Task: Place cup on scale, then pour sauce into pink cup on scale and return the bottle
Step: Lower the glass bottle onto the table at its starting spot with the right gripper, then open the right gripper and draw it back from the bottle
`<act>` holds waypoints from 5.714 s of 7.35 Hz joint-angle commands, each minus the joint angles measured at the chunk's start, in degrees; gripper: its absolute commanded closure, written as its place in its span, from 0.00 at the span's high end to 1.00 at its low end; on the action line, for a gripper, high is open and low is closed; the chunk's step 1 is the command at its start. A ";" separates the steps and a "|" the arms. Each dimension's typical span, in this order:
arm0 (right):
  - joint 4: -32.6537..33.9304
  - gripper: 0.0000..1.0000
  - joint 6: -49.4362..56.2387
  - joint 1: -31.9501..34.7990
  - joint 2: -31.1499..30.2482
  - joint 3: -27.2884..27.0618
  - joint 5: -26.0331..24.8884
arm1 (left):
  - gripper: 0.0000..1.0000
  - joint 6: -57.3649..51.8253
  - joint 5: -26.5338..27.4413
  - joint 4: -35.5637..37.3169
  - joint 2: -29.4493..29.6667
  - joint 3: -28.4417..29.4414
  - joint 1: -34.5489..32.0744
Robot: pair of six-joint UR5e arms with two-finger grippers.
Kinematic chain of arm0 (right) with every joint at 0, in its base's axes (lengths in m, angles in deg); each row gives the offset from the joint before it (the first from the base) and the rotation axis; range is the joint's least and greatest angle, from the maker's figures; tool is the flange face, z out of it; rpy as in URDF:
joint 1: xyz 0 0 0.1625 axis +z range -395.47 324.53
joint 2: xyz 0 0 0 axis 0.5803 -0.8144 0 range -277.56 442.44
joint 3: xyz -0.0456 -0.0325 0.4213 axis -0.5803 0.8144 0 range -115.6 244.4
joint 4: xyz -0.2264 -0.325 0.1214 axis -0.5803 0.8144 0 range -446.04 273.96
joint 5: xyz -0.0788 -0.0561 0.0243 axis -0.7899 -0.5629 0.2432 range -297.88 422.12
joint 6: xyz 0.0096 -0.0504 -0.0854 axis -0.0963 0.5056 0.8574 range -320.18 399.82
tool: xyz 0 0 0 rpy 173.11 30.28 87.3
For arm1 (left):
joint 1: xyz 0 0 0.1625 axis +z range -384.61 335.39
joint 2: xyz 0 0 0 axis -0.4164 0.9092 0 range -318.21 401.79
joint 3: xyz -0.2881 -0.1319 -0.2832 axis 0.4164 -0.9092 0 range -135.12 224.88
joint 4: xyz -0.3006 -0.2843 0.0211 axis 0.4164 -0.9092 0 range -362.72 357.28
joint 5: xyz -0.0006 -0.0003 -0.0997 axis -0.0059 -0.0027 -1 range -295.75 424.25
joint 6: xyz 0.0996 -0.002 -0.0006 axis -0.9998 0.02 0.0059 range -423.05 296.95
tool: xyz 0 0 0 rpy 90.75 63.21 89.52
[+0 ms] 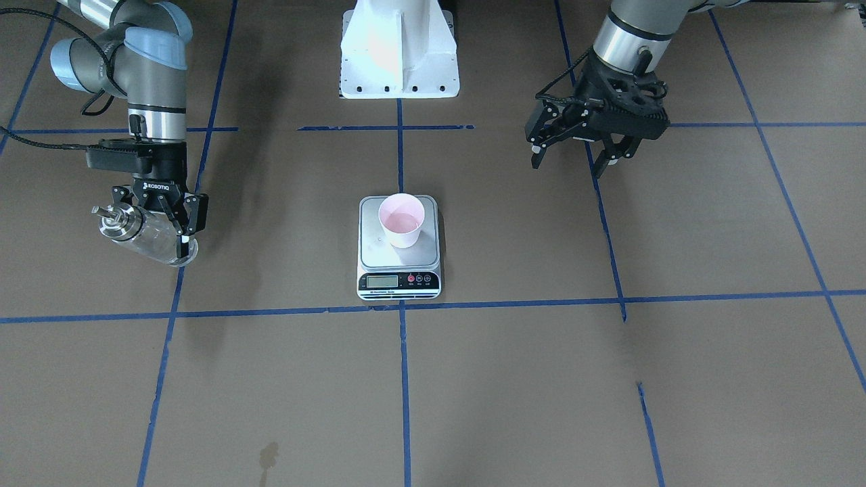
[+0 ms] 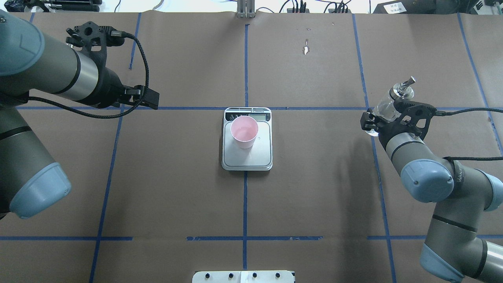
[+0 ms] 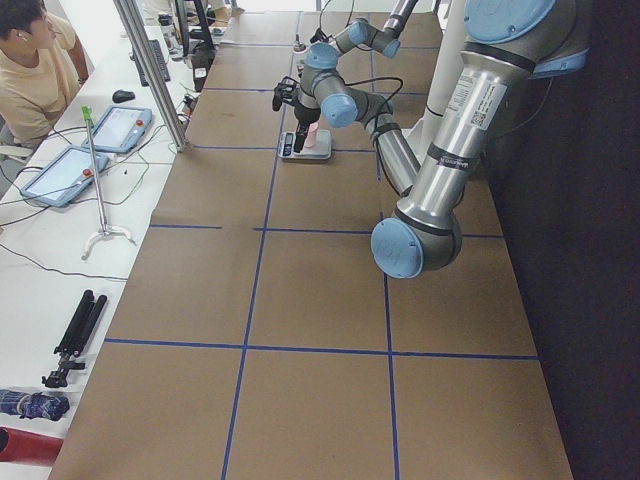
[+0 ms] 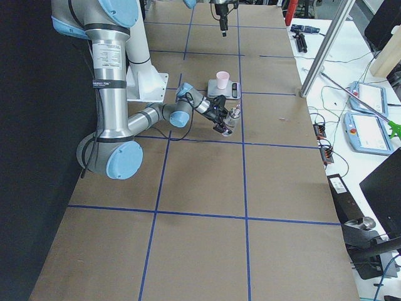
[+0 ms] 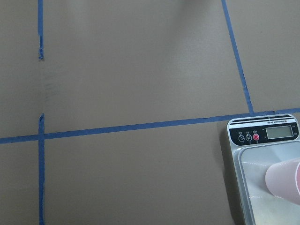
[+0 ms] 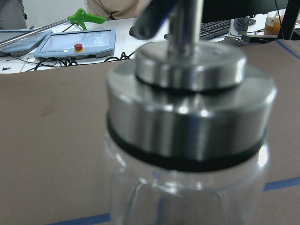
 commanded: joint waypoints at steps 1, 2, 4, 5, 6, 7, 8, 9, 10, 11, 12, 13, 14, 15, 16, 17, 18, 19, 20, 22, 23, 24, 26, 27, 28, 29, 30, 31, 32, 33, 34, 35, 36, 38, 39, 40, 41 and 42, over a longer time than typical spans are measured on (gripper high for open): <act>-0.05 0.00 -0.41 -2.91 0.17 0.37 -3.16 | 1.00 0.02 0.02 0.16 -0.49 -1.70 -0.07; -0.05 0.00 -0.67 -4.50 0.09 0.29 -5.34 | 1.00 0.02 0.02 0.16 -0.58 -1.80 -0.16; 0.04 0.00 -1.20 -7.85 0.17 0.11 -9.40 | 1.00 0.11 0.11 0.33 -0.67 -2.59 -0.24; 0.04 0.00 -1.20 -8.29 0.17 0.63 -9.50 | 1.00 0.11 0.11 0.33 -1.10 -2.59 -0.16; 0.12 0.00 -1.20 -8.73 0.17 1.59 -9.85 | 1.00 0.02 0.11 0.33 -1.11 -2.76 -0.16; 0.04 0.00 -1.29 -8.73 0.09 2.56 -10.37 | 1.00 0.11 0.11 0.33 -1.11 -2.85 -0.16; 0.04 0.00 -1.72 -8.73 0.08 3.27 -11.86 | 1.00 0.02 0.02 0.33 -1.11 -2.77 -0.16; -0.05 0.00 -1.82 -8.73 0.08 3.19 -12.22 | 1.00 0.11 0.11 0.33 -1.11 -2.77 -0.16; -0.05 0.00 -1.90 -8.73 0.26 3.45 -12.22 | 1.00 0.02 0.02 0.33 -1.11 -2.77 -0.16; 0.04 0.00 -2.86 -8.90 0.52 3.88 -12.22 | 1.00 0.02 0.11 0.33 -1.11 -2.85 -0.16; -0.05 0.00 -5.05 -8.91 0.70 4.50 -12.22 | 1.00 0.02 0.11 0.33 -1.11 -2.77 -0.16; -0.05 0.00 -5.07 -8.82 0.61 4.42 -12.31 | 1.00 0.02 0.11 0.33 -1.02 -2.85 -0.16; -0.05 0.00 -5.16 -8.82 0.44 4.76 -12.83 | 1.00 0.02 0.11 0.33 -1.02 -2.85 -0.16; -0.05 0.00 -5.16 -8.73 0.44 5.12 -13.18 | 1.00 0.02 0.11 0.33 -1.11 -2.85 -0.16; -0.05 0.01 -5.16 -8.82 0.44 5.29 -13.28 | 1.00 0.02 0.02 0.33 -1.02 -2.85 -0.16; -0.05 0.04 -5.16 -8.82 0.61 5.29 -13.19 | 1.00 0.02 0.11 0.33 -1.02 -2.85 -0.16; -0.05 0.08 -5.16 -8.73 0.61 5.38 -13.10 | 1.00 0.02 0.02 0.42 -1.02 -2.77 -0.07; -0.05 0.13 -5.07 -8.73 0.53 5.38 -13.01 | 1.00 0.02 0.11 0.33 -1.11 -2.77 -0.07; -0.05 0.18 -5.07 -8.82 0.44 5.73 -12.93 | 1.00 0.11 0.02 0.33 -1.02 -2.77 0.02; -0.05 0.79 -5.16 -8.82 0.44 6.35 -13.01 | 1.00 0.11 0.02 0.42 -0.93 -2.77 0.02; -0.14 1.00 -5.68 -8.82 0.18 6.52 -13.19 | 1.00 0.11 0.11 0.42 -0.84 -2.77 0.02; -0.14 1.00 -5.60 -8.91 0.26 6.53 -13.10 | 1.00 0.11 0.11 0.42 -0.67 -2.77 -0.07; -0.22 1.00 -5.68 -9.17 0.09 5.65 -13.28 | 1.00 0.11 0.11 0.42 -0.67 -2.85 -0.16; -0.23 1.00 -5.68 -9.95 0.00 4.52 -14.23 | 1.00 0.11 0.11 0.51 -0.75 -2.85 -0.16; -0.23 1.00 -5.68 -11.61 -1.13 3.11 -15.55 | 1.00 0.11 0.02 0.42 -0.84 -2.85 -0.16; -0.23 1.00 -5.68 -13.63 -3.15 1.18 -16.95 | 1.00 0.11 0.11 0.51 -1.02 -2.85 -0.16; -0.23 1.00 -5.68 -14.78 -4.99 -0.75 -17.40 | 1.00 0.11 0.02 0.42 -1.11 -2.77 -0.16; -0.23 1.00 -5.68 -16.10 -7.19 -1.64 -17.93 | 1.00 0.11 0.02 0.42 -1.11 -2.68 -0.16; -0.23 1.00 -5.68 -16.90 -7.47 -2.69 -18.02 | 1.00 0.11 0.11 0.42 -1.11 -2.68 -0.16; -0.23 1.00 -5.60 -18.04 -8.95 -3.92 -17.85 | 1.00 0.11 0.02 0.51 -1.11 -2.68 -0.16; -0.14 1.00 -5.51 -18.92 -11.06 -6.63 -16.98 | 1.00 0.11 0.02 0.51 -1.11 -2.59 -0.16; -0.22 1.00 -5.42 -19.10 -12.73 -8.75 -14.44 | 1.00 0.11 0.11 0.51 -1.19 -2.59 -0.16; -0.23 1.00 -4.46 -19.10 -15.97 -10.25 -11.55 | 1.00 -0.07 0.11 0.42 -1.46 -2.15 -0.16; -0.31 1.00 4.63 -18.84 -20.02 -13.50 -4.43 | 1.00 -0.77 0.11 0.42 -1.46 -1.71 -0.16; -2.40 1.00 9.65 -17.79 -22.48 -14.82 0.47 | 1.00 -0.94 0.20 0.33 -1.37 -1.10 -0.16; -8.69 1.00 14.13 -15.00 -25.37 -14.48 7.05 | 1.00 -2.08 0.28 0.16 -1.28 -0.05 -0.33; -15.36 1.00 19.49 -10.27 -27.84 -13.18 16.68 | 1.00 -7.05 0.11 0.24 -1.28 1.18 -2.51; -18.91 1.00 24.76 -2.05 -28.04 -10.20 27.22 | 1.00 -10.40 -0.24 0.42 -1.28 1.62 -4.62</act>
